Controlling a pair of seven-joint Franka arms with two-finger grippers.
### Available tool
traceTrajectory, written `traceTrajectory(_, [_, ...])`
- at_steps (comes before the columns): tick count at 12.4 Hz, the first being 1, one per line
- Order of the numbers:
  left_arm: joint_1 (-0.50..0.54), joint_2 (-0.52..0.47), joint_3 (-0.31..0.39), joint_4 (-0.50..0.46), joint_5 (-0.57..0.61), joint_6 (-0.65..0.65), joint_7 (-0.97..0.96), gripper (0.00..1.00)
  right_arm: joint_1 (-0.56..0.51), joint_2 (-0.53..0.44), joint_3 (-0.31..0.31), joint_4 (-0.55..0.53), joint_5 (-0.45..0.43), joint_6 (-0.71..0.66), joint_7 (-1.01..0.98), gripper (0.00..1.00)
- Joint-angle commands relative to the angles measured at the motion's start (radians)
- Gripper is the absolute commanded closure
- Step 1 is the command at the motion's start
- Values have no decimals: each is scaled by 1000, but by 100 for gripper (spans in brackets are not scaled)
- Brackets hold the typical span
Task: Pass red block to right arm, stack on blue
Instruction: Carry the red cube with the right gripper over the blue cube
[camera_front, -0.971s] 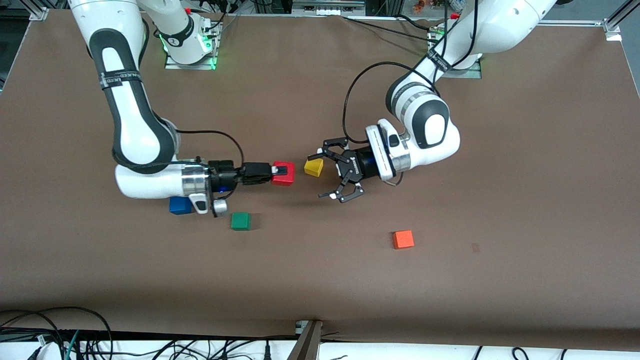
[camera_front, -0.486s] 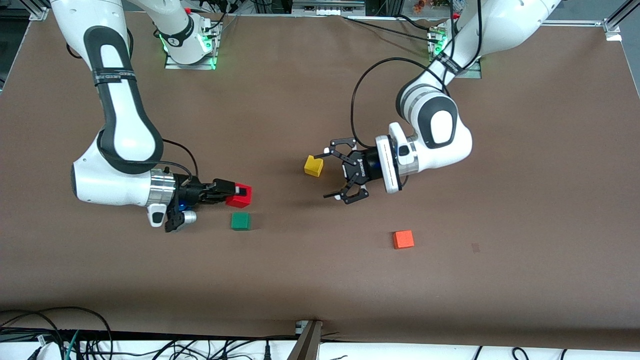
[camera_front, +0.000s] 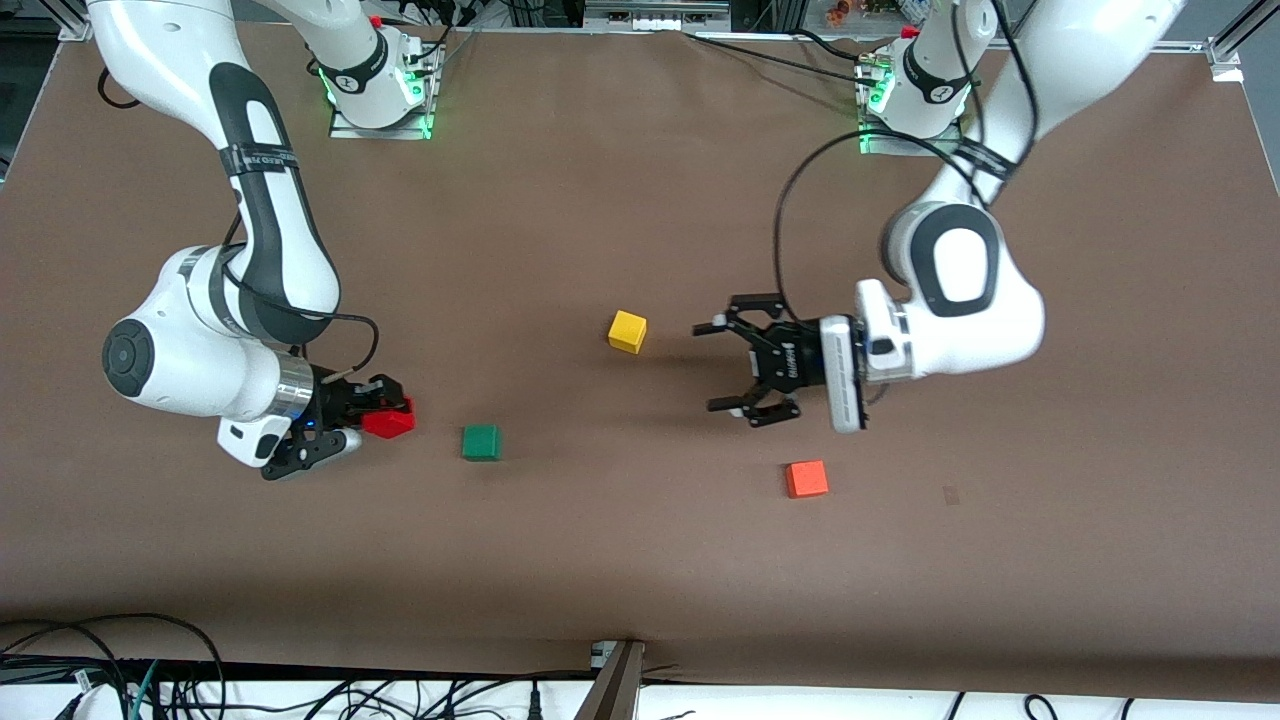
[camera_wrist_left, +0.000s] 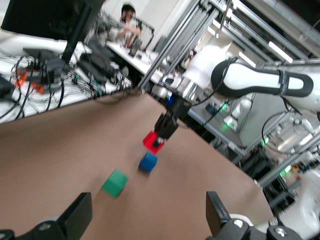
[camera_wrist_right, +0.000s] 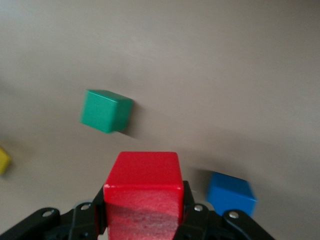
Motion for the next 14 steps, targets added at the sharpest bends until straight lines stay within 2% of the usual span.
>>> traceTrajectory(1, [57,-7,3,32,200,-115,-185,0,6,20,-34,5,-121,5,21,100])
traceTrajectory(3, [100,-12,7,49,337,-222,-300,0,6,40,-54,-7,-126,5,50,100])
traceTrajectory(4, [109,-16,23,74,456,-288,-361,0,8,51,-61,-9,-134,5,78,100])
traceTrajectory(6, [109,-16,39,135,780,-387,-504,0,9,69,-62,-9,-161,7,142,100])
traceTrajectory(10, [94,-30,22,267,1158,-578,-761,0,31,65,-68,-49,-201,0,228,100])
traceTrajectory(13, [62,-90,17,284,1422,-606,-978,0,36,56,-69,-67,-212,-1,248,100])
traceTrajectory(14, [60,-106,19,293,1482,-606,-997,0,36,53,-74,-72,-212,-4,248,100])
